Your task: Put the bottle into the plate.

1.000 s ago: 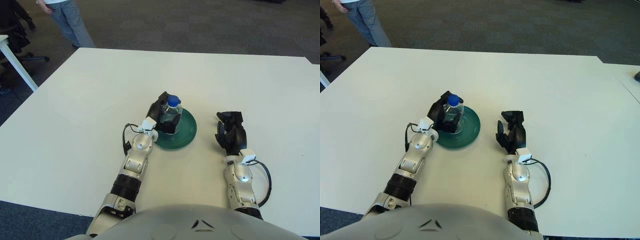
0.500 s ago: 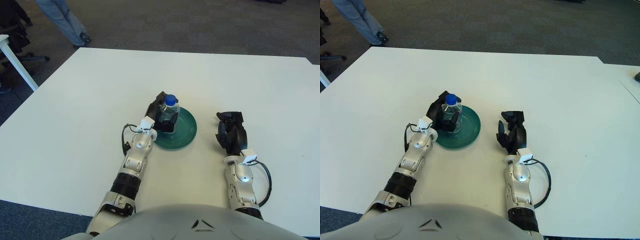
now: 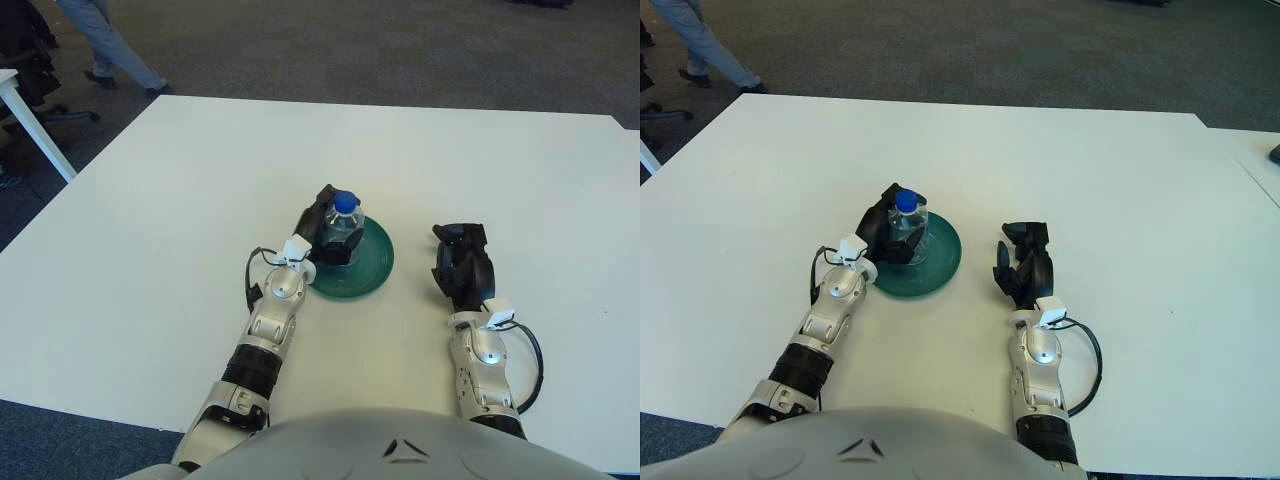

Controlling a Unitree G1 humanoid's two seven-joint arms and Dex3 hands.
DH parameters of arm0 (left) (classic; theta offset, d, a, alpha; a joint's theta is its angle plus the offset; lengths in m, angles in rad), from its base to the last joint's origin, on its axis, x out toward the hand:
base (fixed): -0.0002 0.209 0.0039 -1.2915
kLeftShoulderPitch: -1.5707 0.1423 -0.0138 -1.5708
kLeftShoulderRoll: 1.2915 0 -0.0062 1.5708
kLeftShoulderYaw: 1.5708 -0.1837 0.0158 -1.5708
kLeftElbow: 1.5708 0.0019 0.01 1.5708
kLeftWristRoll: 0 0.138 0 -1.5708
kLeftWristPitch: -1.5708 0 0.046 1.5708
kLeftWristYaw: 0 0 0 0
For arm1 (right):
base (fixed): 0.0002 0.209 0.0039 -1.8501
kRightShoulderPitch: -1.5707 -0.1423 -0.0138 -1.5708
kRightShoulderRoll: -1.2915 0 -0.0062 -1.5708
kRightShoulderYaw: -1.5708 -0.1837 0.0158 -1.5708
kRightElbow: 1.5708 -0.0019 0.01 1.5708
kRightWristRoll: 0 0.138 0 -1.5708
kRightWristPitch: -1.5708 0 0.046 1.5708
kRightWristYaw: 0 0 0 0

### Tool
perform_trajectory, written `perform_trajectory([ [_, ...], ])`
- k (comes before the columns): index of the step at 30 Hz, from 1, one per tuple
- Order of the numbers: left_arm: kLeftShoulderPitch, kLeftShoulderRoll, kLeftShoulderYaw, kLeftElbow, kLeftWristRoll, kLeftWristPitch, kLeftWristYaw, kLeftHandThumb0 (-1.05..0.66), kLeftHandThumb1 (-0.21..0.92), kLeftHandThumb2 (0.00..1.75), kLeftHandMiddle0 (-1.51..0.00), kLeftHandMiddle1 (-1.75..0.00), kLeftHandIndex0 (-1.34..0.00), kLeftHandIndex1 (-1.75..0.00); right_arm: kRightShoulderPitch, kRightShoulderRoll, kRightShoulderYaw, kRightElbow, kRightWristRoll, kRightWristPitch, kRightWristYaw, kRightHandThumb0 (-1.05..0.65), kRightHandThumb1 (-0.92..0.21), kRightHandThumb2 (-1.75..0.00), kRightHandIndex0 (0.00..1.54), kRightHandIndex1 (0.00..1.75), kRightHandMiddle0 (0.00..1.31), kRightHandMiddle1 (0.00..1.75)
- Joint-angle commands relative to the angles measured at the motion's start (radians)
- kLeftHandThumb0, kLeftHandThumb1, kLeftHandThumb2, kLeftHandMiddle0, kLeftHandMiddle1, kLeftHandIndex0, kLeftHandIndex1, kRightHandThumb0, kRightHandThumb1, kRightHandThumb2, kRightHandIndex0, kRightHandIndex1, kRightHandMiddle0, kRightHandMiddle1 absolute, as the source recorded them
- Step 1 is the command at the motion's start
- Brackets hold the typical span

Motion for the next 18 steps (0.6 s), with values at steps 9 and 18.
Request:
perform_trajectory([
  [9, -0.039, 0.069, -0.014, 0.109, 0.081, -0.160, -0.004, -1.04, 0.92, 0.39, -0.19, -0.15, 0.00, -0.66, 0.055, 0.018, -0.005, 0.074, 0.016, 0.049, -0.003, -0.35, -0.92, -0.53, 0.57, 0.90, 0.19, 1.75],
  [18, -0.046, 0.090, -0.020, 0.109, 0.087, -0.187, -0.043, -1.05, 0.92, 0.49, -0.02, -0.01, 0.00, -0.19, 0.048, 0.016, -0.009, 0.081, 0.014, 0.043, -0.005, -0.35, -0.92, -0.53, 0.58, 0.92, 0.19, 1.75],
])
